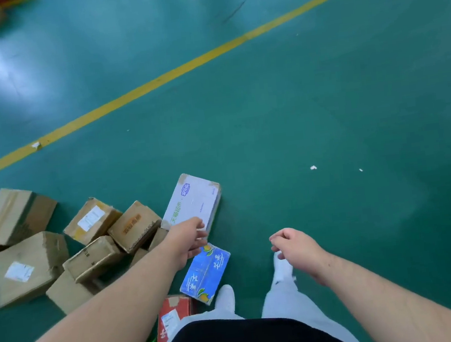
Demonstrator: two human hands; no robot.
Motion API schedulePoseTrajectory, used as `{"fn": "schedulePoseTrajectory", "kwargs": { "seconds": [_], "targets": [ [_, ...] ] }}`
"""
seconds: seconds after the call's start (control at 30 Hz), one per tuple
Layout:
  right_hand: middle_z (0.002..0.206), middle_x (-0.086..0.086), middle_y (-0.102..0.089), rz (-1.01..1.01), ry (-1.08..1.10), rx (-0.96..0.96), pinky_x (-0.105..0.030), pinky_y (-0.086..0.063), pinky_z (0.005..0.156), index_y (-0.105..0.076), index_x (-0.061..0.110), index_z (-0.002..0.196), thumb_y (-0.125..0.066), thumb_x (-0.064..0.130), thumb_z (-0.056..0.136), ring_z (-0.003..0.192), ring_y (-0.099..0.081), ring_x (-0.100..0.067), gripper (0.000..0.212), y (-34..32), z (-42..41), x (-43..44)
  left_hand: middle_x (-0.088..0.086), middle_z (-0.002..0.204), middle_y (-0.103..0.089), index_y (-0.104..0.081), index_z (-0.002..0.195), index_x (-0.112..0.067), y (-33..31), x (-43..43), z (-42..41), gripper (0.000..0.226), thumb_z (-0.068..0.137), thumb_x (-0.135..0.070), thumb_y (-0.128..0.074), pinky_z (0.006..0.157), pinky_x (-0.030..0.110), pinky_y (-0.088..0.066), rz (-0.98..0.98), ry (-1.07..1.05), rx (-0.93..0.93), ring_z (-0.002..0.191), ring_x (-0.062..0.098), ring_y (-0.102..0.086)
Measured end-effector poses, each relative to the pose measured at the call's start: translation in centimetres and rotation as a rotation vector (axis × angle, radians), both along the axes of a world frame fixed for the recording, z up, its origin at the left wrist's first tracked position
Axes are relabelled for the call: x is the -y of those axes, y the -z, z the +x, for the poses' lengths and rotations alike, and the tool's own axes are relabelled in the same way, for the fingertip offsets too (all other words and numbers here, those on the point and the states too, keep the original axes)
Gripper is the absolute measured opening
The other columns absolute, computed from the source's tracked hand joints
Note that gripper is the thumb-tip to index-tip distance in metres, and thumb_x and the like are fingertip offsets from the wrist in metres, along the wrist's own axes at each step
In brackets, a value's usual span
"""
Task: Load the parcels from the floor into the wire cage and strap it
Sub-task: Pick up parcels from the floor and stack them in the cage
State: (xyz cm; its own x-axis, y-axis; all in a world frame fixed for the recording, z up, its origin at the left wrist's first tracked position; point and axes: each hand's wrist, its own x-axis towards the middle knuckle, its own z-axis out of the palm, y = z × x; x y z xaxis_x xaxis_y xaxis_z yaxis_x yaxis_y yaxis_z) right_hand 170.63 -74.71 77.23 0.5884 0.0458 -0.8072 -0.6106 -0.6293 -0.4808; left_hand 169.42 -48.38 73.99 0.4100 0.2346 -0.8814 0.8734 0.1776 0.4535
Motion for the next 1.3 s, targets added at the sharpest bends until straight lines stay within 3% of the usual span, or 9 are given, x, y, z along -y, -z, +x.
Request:
{"fn": "schedulePoseTrajectory", "kwargs": {
  "seconds": [0.13, 0.27, 0.43, 0.63, 0.73, 0.83, 1.07, 1.3],
  "targets": [
    [0.105, -0.002, -0.072, -0.038, -0.166, -0.022, -0.034, -0.049, 0.075, -0.066, 0.021, 0.099, -0.048, 0.033, 0.092, 0.089, -0.066, -0.023, 0.023, 2.9, 7.6, 1.3, 0.007, 0.098, -0.068, -0.065, 0.105, -0.009, 2.1, 1.1, 1.1, 0.025, 0.101, -0.03, -0.052, 0.076, 0.036, -0.048, 0.031, -0.145, -0.109, 0.078, 0.023, -0.062],
    [0.087, -0.003, -0.064, -0.102, -0.442, 0.047, -0.031, -0.04, 0.065, -0.059, 0.013, 0.09, -0.046, 0.025, 0.092, 0.071, -0.048, -0.019, 0.018, 3.8, 15.3, 1.0, 0.007, 0.101, -0.071, -0.067, 0.112, -0.009, 2.2, 1.9, 1.5, 0.03, 0.1, -0.034, -0.055, 0.074, 0.035, -0.049, 0.052, -0.349, -0.134, 0.081, 0.025, -0.066],
    [0.102, 0.007, -0.067, -0.221, -0.933, 0.156, -0.03, -0.051, 0.078, -0.061, 0.022, 0.11, -0.047, 0.029, 0.096, 0.092, -0.066, -0.019, 0.021, 3.8, 22.8, -2.4, 0.005, 0.104, -0.069, -0.066, 0.113, -0.014, 0.5, 2.3, 0.9, 0.025, 0.101, -0.033, -0.055, 0.072, 0.033, -0.046, 0.077, -0.579, -0.094, 0.085, 0.023, -0.066],
    [0.111, 0.012, -0.066, -0.18, -1.209, 0.151, -0.025, -0.049, 0.07, -0.061, 0.028, 0.119, -0.049, 0.031, 0.1, 0.088, -0.066, -0.009, 0.022, 4.1, 26.9, -7.4, 0.006, 0.105, -0.069, -0.066, 0.113, -0.014, 1.9, 0.5, -2.1, 0.025, 0.101, -0.031, -0.054, 0.065, 0.031, -0.044, 0.078, -0.798, -0.161, 0.078, 0.02, -0.062],
    [0.112, 0.018, -0.067, -0.188, -1.274, 0.157, -0.02, -0.049, 0.074, -0.063, 0.034, 0.112, -0.052, 0.032, 0.101, 0.097, -0.065, -0.002, 0.016, 2.9, 28.6, -7.8, 0.007, 0.107, -0.068, -0.065, 0.112, -0.012, 4.7, -1.0, -2.5, 0.025, 0.1, -0.03, -0.054, 0.065, 0.031, -0.044, 0.051, -0.894, -0.192, 0.075, 0.019, -0.061],
    [0.109, 0.019, -0.068, -0.246, -1.321, 0.133, -0.017, -0.048, 0.071, -0.065, 0.033, 0.109, -0.055, 0.029, 0.101, 0.094, -0.064, 0.001, 0.014, 1.4, 30.5, -8.0, 0.008, 0.109, -0.069, -0.064, 0.109, -0.011, 6.8, -2.5, -1.9, 0.023, 0.098, -0.028, -0.053, 0.073, 0.033, -0.047, 0.0, -0.915, -0.193, 0.081, 0.023, -0.062],
    [0.115, 0.014, -0.068, -0.311, -1.379, 0.125, -0.027, -0.052, 0.086, -0.065, 0.031, 0.115, -0.053, 0.03, 0.101, 0.103, -0.066, -0.009, 0.019, 0.3, 32.0, -14.6, 0.007, 0.116, -0.069, -0.064, 0.118, -0.013, 6.0, -5.8, 1.7, 0.028, 0.102, -0.031, -0.05, 0.08, 0.036, -0.048, -0.077, -0.85, -0.114, 0.092, 0.024, -0.065],
    [0.113, 0.006, -0.069, -0.341, -1.456, 0.09, -0.026, -0.047, 0.075, -0.066, 0.024, 0.121, -0.051, 0.027, 0.099, 0.095, -0.065, -0.011, 0.027, 4.8, 31.8, -22.9, 0.009, 0.115, -0.069, -0.062, 0.114, -0.012, 7.3, -8.5, 3.2, 0.023, 0.102, -0.029, -0.05, 0.084, 0.035, -0.046, -0.079, -0.829, -0.144, 0.089, 0.023, -0.062]
  ]
}}
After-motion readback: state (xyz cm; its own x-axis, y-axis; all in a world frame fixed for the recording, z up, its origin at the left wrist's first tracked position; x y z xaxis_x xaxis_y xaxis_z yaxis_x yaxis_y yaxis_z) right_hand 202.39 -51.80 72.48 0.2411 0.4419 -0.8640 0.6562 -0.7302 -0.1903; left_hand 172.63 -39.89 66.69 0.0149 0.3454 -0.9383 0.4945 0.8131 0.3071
